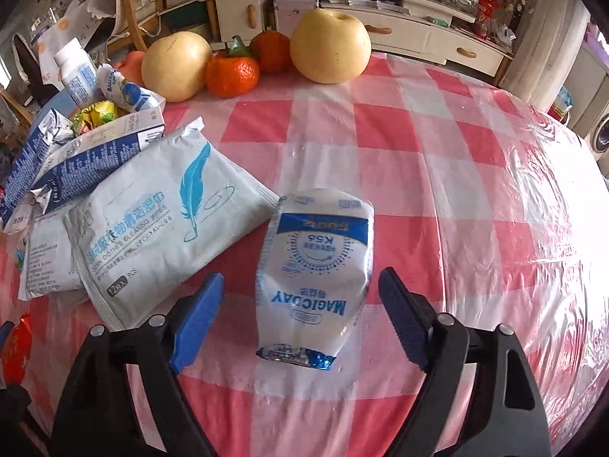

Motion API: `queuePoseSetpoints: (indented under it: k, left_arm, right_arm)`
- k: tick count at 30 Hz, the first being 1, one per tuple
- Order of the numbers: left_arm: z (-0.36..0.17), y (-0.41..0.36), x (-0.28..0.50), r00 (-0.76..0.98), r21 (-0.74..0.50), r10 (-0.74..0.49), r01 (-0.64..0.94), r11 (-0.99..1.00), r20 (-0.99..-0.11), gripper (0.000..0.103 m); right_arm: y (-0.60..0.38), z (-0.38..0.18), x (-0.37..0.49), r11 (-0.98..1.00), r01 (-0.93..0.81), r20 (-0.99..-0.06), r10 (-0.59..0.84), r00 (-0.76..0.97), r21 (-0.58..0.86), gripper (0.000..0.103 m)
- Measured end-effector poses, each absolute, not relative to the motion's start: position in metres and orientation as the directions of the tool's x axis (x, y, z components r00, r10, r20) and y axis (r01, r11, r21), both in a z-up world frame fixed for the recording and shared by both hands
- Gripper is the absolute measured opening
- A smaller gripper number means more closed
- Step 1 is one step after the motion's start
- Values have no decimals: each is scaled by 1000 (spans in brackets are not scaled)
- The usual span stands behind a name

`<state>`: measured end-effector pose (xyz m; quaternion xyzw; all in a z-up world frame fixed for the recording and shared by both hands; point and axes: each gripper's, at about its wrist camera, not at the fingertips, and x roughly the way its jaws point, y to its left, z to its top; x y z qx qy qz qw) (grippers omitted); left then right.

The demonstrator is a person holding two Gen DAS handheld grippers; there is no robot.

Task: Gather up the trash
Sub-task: 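Lift the red snack packet with the left gripper while the right gripper lifts the MAGICDAY pouch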

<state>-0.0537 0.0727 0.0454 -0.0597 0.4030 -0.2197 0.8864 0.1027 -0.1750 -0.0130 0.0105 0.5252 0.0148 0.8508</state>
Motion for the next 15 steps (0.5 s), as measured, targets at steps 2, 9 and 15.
queuePoseSetpoints:
  k: [2, 9, 15]
  left_arm:
    - [48, 74, -54, 584, -283, -439, 342, 896, -683, 72]
    - [60, 82, -61, 611, -286, -445, 345, 894, -654, 72]
    - [77, 102, -71, 659, -287, -437, 330, 899, -613, 72]
  right_arm:
    - [-177, -14, 103, 1000, -3, -893, 19, 450, 20, 59]
    - [-197, -1, 94, 995, 80, -878, 8, 479, 53, 58]
    - [-178, 53, 71, 991, 41, -794, 75, 603, 125, 58]
